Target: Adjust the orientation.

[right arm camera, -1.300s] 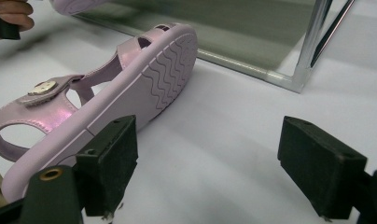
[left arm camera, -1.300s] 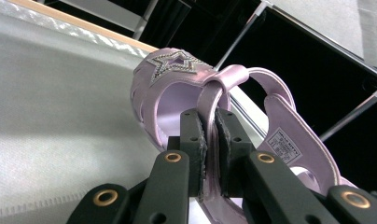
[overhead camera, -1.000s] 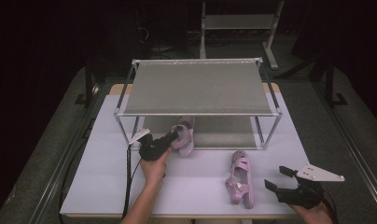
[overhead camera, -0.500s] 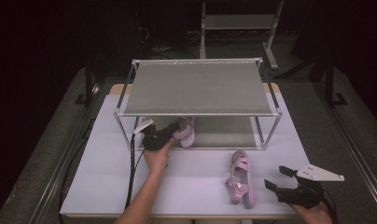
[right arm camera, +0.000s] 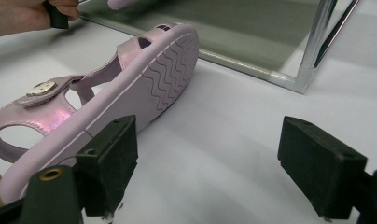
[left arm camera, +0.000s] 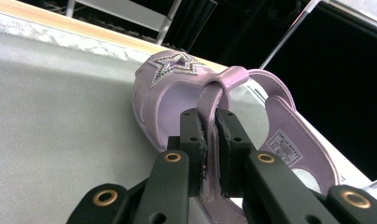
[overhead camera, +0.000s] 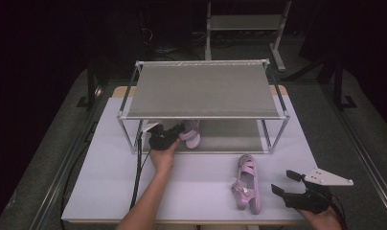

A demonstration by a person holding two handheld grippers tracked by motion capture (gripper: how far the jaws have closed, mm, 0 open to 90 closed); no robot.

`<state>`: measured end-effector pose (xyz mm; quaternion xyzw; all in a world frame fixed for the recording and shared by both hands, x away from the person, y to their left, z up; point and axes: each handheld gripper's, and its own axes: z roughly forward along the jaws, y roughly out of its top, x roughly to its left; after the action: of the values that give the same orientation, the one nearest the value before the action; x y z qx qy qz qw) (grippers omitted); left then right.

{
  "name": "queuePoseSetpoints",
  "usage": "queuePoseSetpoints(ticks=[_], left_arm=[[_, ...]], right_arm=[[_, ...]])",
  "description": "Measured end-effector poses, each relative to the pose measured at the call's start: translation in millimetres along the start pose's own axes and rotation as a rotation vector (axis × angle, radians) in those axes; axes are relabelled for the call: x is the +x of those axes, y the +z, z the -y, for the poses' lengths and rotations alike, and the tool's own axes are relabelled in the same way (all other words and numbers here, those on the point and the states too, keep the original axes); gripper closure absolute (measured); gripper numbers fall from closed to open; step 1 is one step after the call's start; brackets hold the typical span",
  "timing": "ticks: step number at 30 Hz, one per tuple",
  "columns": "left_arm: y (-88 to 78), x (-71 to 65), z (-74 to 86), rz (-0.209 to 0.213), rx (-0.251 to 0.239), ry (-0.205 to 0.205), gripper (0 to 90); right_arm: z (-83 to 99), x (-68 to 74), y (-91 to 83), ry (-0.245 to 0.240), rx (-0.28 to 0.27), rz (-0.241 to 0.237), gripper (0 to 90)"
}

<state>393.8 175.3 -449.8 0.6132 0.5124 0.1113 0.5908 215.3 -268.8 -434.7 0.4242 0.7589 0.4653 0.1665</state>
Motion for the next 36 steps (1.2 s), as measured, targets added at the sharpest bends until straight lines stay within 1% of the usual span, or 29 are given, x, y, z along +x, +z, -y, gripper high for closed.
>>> queuePoseSetpoints(ticks=[6,7,8,9,10,11,13,16,20,21,22,23,26,27,29,30,31,32,33,36], left_arm=[[4.6,3.2,2.5,-0.011,0.02,0.006,82.6],[6.2,4.3,2.5,-0.027,0.034,0.015,82.6],[6.2,4.3,2.5,-0.027,0.034,0.015,82.5],[6.9,4.7,2.1,-0.026,0.049,0.031,82.5],[7.9,3.6,2.0,-0.023,0.048,0.028,82.4],[8.2,3.5,1.9,-0.021,0.052,0.035,82.4],[9.3,4.5,1.5,-0.017,0.072,0.046,82.2],[11.2,2.4,2.4,-0.012,0.061,0.044,81.8],[11.4,2.2,2.8,-0.015,0.066,0.046,81.0],[10.4,3.5,2.6,-0.019,0.083,0.064,80.9],[10.4,3.5,2.6,-0.019,0.083,0.064,80.7],[10.8,3.7,2.9,-0.01,0.083,0.056,80.3],[10.5,4.1,2.7,-0.005,0.083,0.055,79.1],[10.0,4.4,2.5,0.007,0.081,0.047,78.0],[9.4,4.5,2.1,0.009,0.08,0.051,75.8],[9.7,3.3,2.1,0.021,0.065,0.033,75.8],[8.2,0.4,1.5,0.047,0.052,0.022,73.5],[8.2,0.4,1.5,0.047,0.052,0.022,72.1],[6.0,-1.4,1.0,0.064,0.042,0.015,71.0],[3.2,-3.3,0.4,0.07,0.034,0.014,69.7]], right_arm=[[0.0,0.0,0.7,-0.003,0.002,-0.001,19.5],[-0.1,0.3,0.8,-0.002,0.003,-0.002,19.5],[-0.1,0.3,0.8,-0.002,0.003,-0.002,19.5],[-0.1,0.3,0.8,-0.002,0.004,-0.002,19.5],[0.0,0.3,0.8,-0.003,0.004,-0.003,19.5],[0.0,0.3,0.8,-0.003,0.004,-0.003,19.5],[0.1,0.2,0.7,-0.003,0.002,-0.003,19.5],[0.0,0.7,0.4,-0.003,0.004,-0.005,19.5],[0.3,0.9,0.5,-0.003,0.004,-0.006,19.5],[0.1,1.3,0.6,-0.003,0.004,-0.007,19.5],[0.1,1.3,0.6,-0.003,0.004,-0.007,19.5],[-0.1,1.6,0.9,-0.005,0.003,-0.008,19.5],[-0.2,1.9,1.4,-0.003,0.004,-0.009,19.5],[-0.2,1.9,1.6,-0.003,0.005,-0.009,19.5],[-0.2,1.9,1.6,-0.003,0.006,-0.009,19.5],[-0.2,2.0,1.7,-0.003,0.006,-0.009,19.5],[-0.2,2.0,1.5,-0.003,0.005,-0.008,19.5],[-0.2,2.0,1.5,-0.003,0.005,-0.008,19.5],[-0.2,1.9,1.3,-0.003,0.003,-0.009,19.5],[-0.3,2.0,0.6,0.0,0.001,-0.009,19.5]])
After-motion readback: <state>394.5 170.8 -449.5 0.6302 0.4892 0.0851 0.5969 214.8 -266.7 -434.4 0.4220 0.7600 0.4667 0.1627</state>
